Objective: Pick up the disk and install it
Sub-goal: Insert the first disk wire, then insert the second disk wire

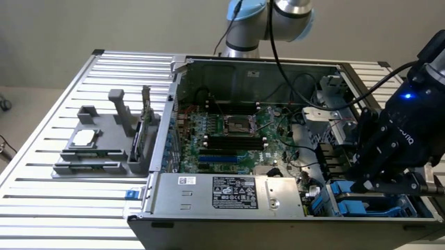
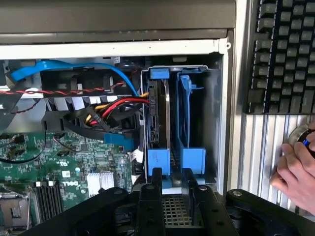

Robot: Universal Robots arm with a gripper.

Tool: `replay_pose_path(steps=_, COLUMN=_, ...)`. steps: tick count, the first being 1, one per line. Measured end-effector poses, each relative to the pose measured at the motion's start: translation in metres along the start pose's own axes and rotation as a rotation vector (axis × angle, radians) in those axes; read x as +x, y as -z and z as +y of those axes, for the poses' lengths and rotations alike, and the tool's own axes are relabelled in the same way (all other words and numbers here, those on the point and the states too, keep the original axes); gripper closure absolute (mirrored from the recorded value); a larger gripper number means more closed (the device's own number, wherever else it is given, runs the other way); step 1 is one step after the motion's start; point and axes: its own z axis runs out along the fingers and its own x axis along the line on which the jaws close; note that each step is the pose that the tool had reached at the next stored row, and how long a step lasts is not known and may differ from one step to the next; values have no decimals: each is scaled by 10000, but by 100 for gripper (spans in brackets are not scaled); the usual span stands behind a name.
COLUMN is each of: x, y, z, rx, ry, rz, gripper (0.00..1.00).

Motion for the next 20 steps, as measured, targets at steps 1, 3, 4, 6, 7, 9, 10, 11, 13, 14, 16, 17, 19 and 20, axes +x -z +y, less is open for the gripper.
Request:
replay_pose_path(steps=1, x=5, y=-1, z=-14, rx=0, ry=14, rz=16, gripper=69)
replay_pose_path(steps=3, x=11, y=-3, z=-31, rx=3, ry=44, rz=93, gripper=69)
replay_pose_path(steps=4, x=12, y=-3, z=-32, rx=2, ry=60, rz=106, gripper=69)
replay_pose_path(steps=6, x=12, y=-3, z=-32, rx=2, ry=61, rz=105, gripper=69)
replay_pose_path(steps=7, x=12, y=-3, z=-32, rx=2, ry=61, rz=105, gripper=69)
replay_pose_path(steps=9, x=12, y=-3, z=-32, rx=2, ry=61, rz=105, gripper=69)
replay_pose_path(steps=10, x=12, y=-3, z=-33, rx=2, ry=61, rz=106, gripper=69)
replay_pose_path(steps=11, x=12, y=-2, z=-33, rx=2, ry=61, rz=105, gripper=69)
replay_pose_path(steps=13, x=12, y=-3, z=-33, rx=2, ry=61, rz=105, gripper=69)
replay_pose_path(steps=14, x=12, y=-3, z=-33, rx=2, ry=61, rz=105, gripper=69)
replay_pose_path(steps=16, x=12, y=-3, z=-33, rx=2, ry=61, rz=105, gripper=69)
replay_pose_path(steps=17, x=12, y=-2, z=-32, rx=2, ry=61, rz=105, gripper=69)
replay_pose_path(steps=19, x=16, y=-3, z=-33, rx=2, ry=61, rz=106, gripper=69)
replay_pose_path(steps=20, x=31, y=0, z=-35, rx=2, ry=60, rz=102, gripper=69)
